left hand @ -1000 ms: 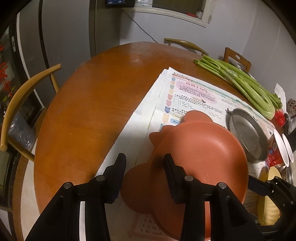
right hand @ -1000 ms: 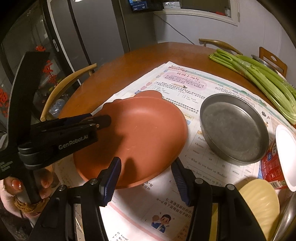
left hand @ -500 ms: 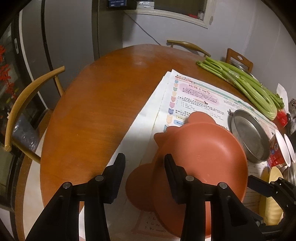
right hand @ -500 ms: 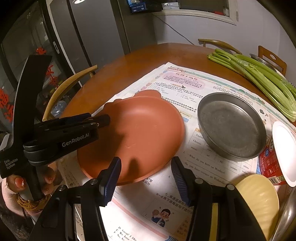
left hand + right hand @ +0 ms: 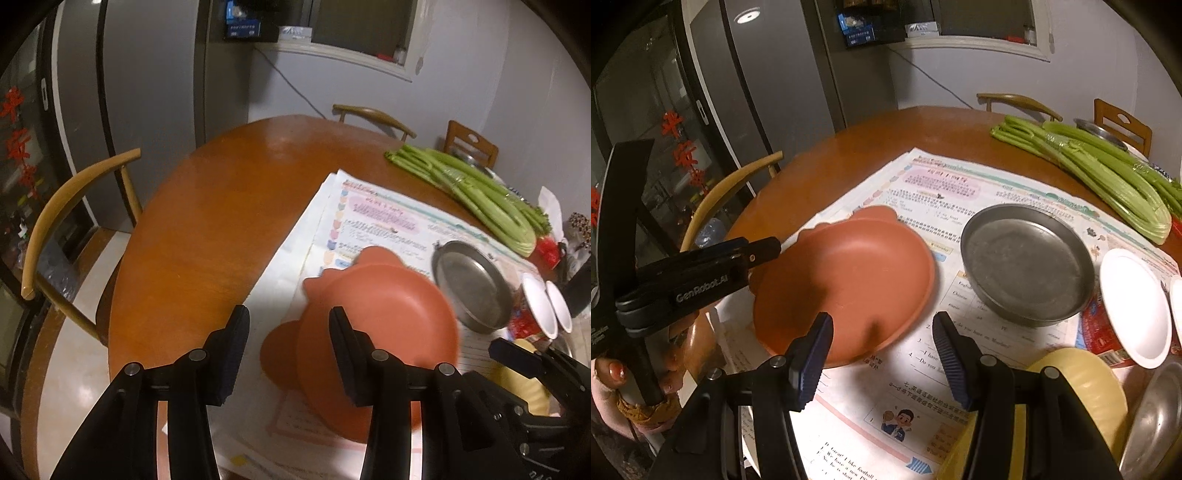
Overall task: Organize plates and bowls
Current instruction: 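Lower the orange plate onto the paper and open the left gripper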
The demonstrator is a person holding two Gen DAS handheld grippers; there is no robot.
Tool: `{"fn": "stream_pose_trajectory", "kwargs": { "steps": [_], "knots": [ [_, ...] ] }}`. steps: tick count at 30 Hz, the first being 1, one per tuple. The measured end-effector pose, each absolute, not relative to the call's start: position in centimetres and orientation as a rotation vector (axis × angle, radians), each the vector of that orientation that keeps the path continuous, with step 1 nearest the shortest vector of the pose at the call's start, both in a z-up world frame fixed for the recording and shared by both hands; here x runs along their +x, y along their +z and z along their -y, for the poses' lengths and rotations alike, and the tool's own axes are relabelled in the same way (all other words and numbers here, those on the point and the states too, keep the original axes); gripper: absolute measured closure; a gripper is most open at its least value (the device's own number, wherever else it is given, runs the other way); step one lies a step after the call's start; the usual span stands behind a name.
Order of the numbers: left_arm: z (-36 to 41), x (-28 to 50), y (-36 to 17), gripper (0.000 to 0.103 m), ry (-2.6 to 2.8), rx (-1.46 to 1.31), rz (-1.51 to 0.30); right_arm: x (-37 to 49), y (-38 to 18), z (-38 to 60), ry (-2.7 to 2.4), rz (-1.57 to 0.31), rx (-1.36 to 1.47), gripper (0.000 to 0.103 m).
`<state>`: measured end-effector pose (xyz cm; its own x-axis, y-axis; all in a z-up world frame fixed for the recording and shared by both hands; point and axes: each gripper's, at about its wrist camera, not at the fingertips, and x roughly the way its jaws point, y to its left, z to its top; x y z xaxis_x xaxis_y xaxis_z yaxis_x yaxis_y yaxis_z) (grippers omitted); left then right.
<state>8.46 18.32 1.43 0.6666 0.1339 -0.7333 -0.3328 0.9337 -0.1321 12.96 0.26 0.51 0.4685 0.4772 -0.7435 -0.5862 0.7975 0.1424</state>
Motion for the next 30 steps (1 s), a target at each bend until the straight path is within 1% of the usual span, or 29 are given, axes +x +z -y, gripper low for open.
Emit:
{"fn": "stream_pose_trajectory", "kwargs": {
  "steps": [15,30],
  "knots": [
    [-12.7,6.3,4.0,0.056,0.136,-0.249,-0.769,11.3,3.6,4.5,0.618,-0.783,-0.092,0.046],
    [-7.1,6.3,4.4,0.056,0.046,-0.183,-0.795,10.0,4.0,10.3,0.537,-0.774,-0.021,0.046]
  ]
}}
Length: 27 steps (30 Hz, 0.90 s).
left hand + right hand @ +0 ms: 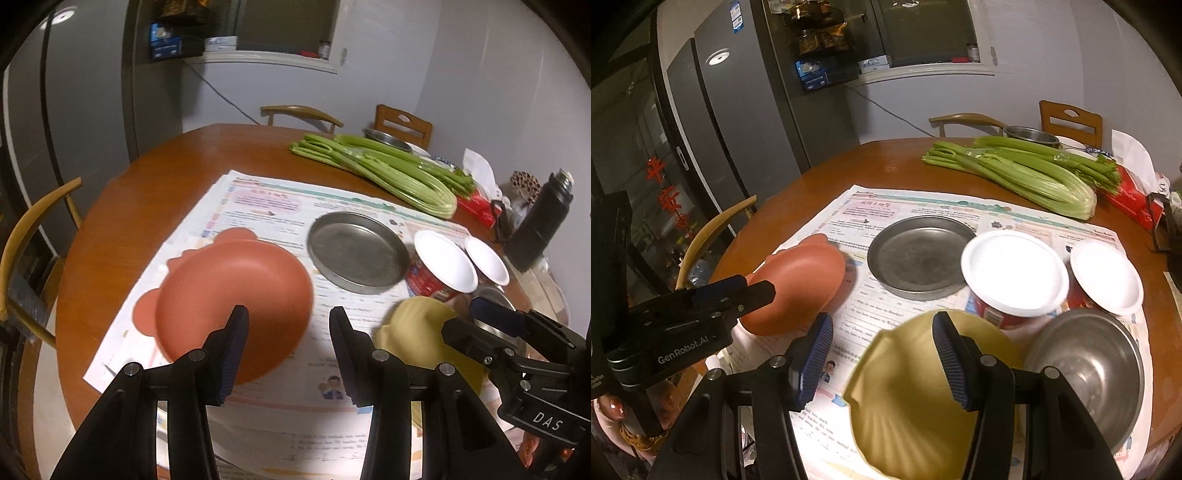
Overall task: Organize plates and bowls
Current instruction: 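Lower the orange plate onto the paper and open the left gripper, then close the left gripper on the rim of the yellow shell plate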
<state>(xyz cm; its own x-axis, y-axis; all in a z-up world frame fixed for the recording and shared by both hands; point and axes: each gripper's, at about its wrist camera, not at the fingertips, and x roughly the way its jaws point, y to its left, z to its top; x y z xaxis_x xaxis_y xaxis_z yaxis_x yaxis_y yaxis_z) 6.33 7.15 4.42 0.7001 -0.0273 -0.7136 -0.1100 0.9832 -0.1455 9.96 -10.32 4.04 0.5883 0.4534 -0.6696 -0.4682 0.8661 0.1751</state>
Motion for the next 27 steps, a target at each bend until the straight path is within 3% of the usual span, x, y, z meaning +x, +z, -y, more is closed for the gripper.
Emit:
{"fn": "stream_pose_trajectory", "kwargs": {
  "steps": [27],
  "knots": [
    [-0.6,7.1,0.8,0.056,-0.054,-0.112,-0.922,6.1,0.4,16.1,0.438,-0.906,-0.006,0.047]
  ]
}}
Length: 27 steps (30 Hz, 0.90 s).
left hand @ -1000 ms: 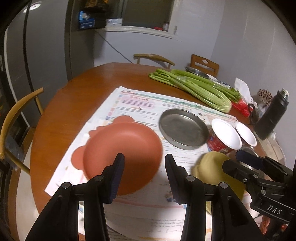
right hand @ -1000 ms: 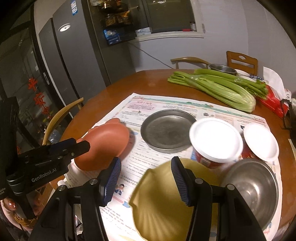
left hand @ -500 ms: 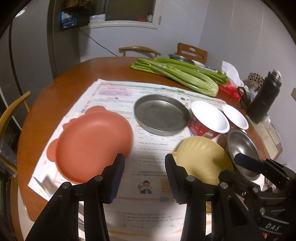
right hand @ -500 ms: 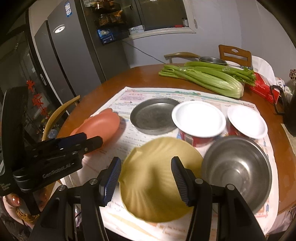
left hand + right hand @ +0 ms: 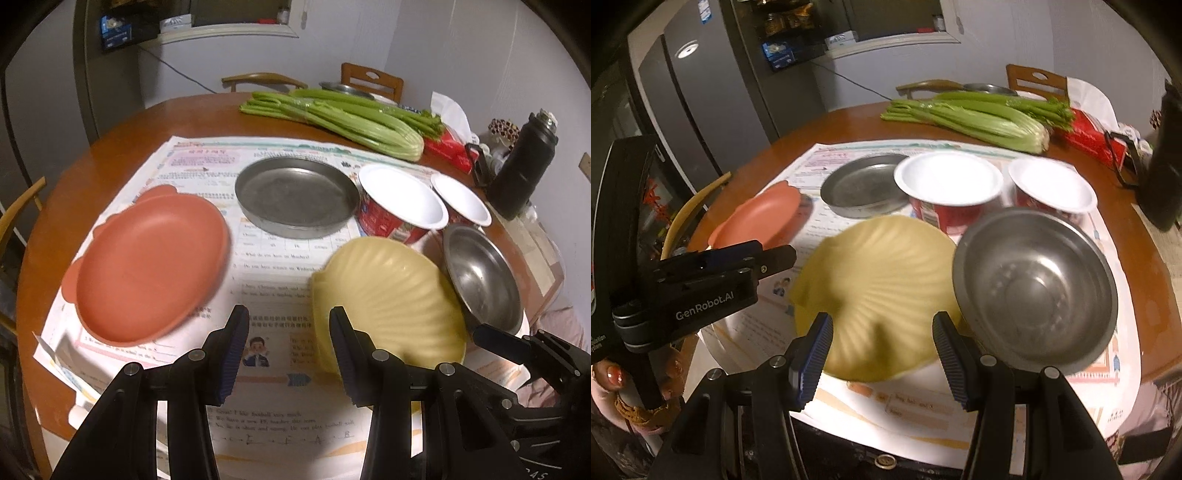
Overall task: Organize plates and bowls
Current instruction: 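Close the left gripper on the rim of the yellow shell plate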
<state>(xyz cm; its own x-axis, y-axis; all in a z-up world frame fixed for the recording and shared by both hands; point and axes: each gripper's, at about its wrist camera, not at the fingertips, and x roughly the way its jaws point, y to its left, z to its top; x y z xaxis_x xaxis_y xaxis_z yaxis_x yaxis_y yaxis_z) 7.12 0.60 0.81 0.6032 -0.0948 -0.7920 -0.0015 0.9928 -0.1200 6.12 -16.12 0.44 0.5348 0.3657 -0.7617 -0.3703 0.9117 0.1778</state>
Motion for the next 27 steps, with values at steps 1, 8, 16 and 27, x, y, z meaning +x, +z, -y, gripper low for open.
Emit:
{"fn": "stream_pose_trajectory", "kwargs": {
  "steps": [1,8,16,27],
  "knots": [
    [-0.5,7.1,0.7,0.056,-0.057,-0.111,-0.926,6.0,0.2,16.3,0.431,-0.916,-0.009,0.046],
    [-0.2,7.3,0.4,0.056,-0.066,-0.112,-0.937,5.5,-0.9,16.9,0.396,-0.958,-0.019,0.046],
    [0.2,8.0,-0.3,0.056,-0.074,-0.107,-0.944,6.4,-2.3,17.4,0.364,-0.990,0.036,0.047],
    [1.1,9.8,-2.0,0.056,-0.087,-0.086,-0.968,7.5,-3.2,15.9,0.357,-0.964,0.019,0.046]
  ]
}}
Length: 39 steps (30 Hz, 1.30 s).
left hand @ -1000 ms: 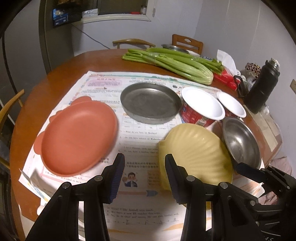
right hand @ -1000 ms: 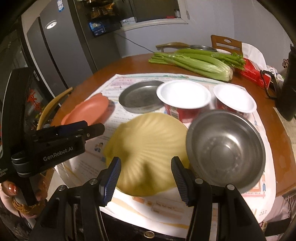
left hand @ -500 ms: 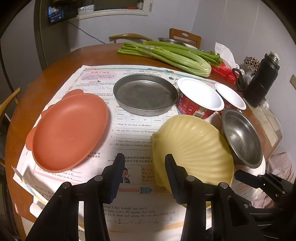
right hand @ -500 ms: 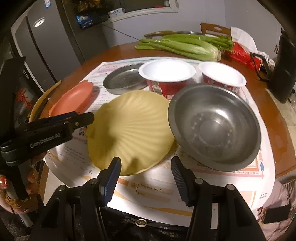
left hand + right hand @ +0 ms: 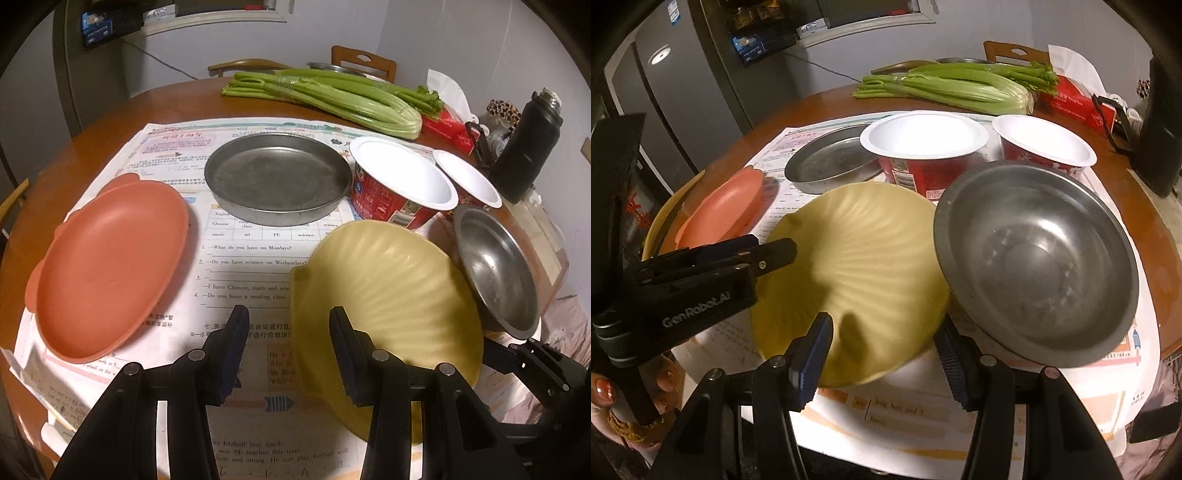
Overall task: Organize plates and bowls
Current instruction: 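Close the left gripper on the rim of the yellow shell plate, then lift the yellow shell plate with the left gripper toward the orange plate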
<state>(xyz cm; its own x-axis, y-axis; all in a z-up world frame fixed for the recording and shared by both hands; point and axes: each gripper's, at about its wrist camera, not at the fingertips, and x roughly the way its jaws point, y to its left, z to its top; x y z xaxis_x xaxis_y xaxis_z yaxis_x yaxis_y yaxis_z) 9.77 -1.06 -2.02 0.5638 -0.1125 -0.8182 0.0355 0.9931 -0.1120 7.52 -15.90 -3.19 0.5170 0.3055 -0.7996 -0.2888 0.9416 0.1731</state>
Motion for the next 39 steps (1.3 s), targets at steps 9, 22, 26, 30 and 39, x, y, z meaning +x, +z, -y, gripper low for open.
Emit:
{"fn": "stream_pose_trajectory", "kwargs": {
  "steps": [9,22,26,30,39],
  "knots": [
    [0.8,10.1,-2.8,0.057,-0.112,-0.118,-0.960,7.9,-3.7,14.0,0.392,-0.939,-0.037,0.047],
    [-0.4,9.6,-2.8,0.057,-0.130,-0.160,-0.956,7.7,-3.7,12.6,0.418,-0.915,-0.081,0.046],
    [-0.9,9.1,-2.2,0.057,-0.127,-0.167,-0.942,7.4,-3.3,12.0,0.423,-0.902,-0.098,0.046],
    [-1.4,8.5,-1.3,0.056,-0.114,-0.168,-0.922,7.1,-2.7,11.5,0.435,-0.888,-0.109,0.046],
    [-3.8,7.1,0.7,0.056,-0.066,-0.189,-0.874,6.8,-0.8,9.7,0.482,-0.853,-0.126,0.046]
  ]
}}
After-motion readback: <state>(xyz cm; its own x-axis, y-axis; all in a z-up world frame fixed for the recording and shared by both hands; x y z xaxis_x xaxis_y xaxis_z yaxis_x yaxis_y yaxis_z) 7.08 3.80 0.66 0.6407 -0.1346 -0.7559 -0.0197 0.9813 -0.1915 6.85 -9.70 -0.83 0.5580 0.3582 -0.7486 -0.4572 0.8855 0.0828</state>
